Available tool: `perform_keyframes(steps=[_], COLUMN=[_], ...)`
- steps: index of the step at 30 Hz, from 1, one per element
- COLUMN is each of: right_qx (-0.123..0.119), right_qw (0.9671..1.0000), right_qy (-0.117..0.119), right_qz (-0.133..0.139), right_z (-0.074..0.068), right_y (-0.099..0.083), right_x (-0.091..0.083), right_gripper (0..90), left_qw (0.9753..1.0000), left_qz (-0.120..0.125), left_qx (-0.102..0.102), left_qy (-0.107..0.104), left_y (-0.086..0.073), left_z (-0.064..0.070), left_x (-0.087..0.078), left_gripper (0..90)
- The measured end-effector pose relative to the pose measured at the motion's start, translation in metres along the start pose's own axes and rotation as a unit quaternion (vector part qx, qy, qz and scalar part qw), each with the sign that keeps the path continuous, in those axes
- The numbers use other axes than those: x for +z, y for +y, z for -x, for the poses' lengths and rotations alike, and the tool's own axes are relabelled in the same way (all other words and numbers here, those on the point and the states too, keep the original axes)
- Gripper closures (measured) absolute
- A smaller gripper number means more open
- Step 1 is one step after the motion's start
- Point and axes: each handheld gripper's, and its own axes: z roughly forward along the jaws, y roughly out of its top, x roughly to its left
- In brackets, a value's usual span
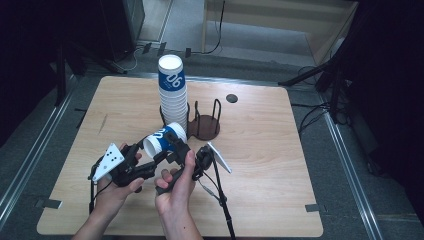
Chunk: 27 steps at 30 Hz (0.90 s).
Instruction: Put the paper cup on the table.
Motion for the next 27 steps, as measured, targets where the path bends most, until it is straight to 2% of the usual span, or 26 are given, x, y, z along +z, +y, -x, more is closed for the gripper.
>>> perform_keyframes(steps=[11, 15, 22, 25, 27], right_qx=[0.026, 0.038, 0.047, 0.042, 0.027], right_qw=[0.9995, 0.9987, 0.9982, 0.9985, 0.9993], right_qy=[0.009, 0.010, 0.012, 0.013, 0.014], right_qz=[-0.017, -0.031, -0.036, -0.034, -0.023], right_z=[-0.005, -0.002, 0.002, 0.002, 0.001], right_y=[0.003, 0.004, 0.005, 0.004, 0.002], right_x=[0.007, 0.012, 0.017, 0.016, 0.015], right_gripper=[2.3, 7.5, 13.1, 16.8, 19.9], left_qw=[1.0000, 1.0000, 1.0000, 1.0000, 0.9999], left_qz=[0.007, 0.006, 0.003, -0.003, -0.004], left_qx=[-0.006, -0.004, -0.006, -0.006, -0.007], left_qy=[-0.001, -0.004, -0.006, -0.006, -0.007], left_y=[0.002, 0.003, 0.002, 0.001, 0.001], left_z=[-0.004, -0.004, -0.004, -0.004, -0.004], left_x=[-0.002, -0.003, -0.002, -0.002, -0.002], left_gripper=[29.4, 29.4, 29.4, 29.3, 29.1])
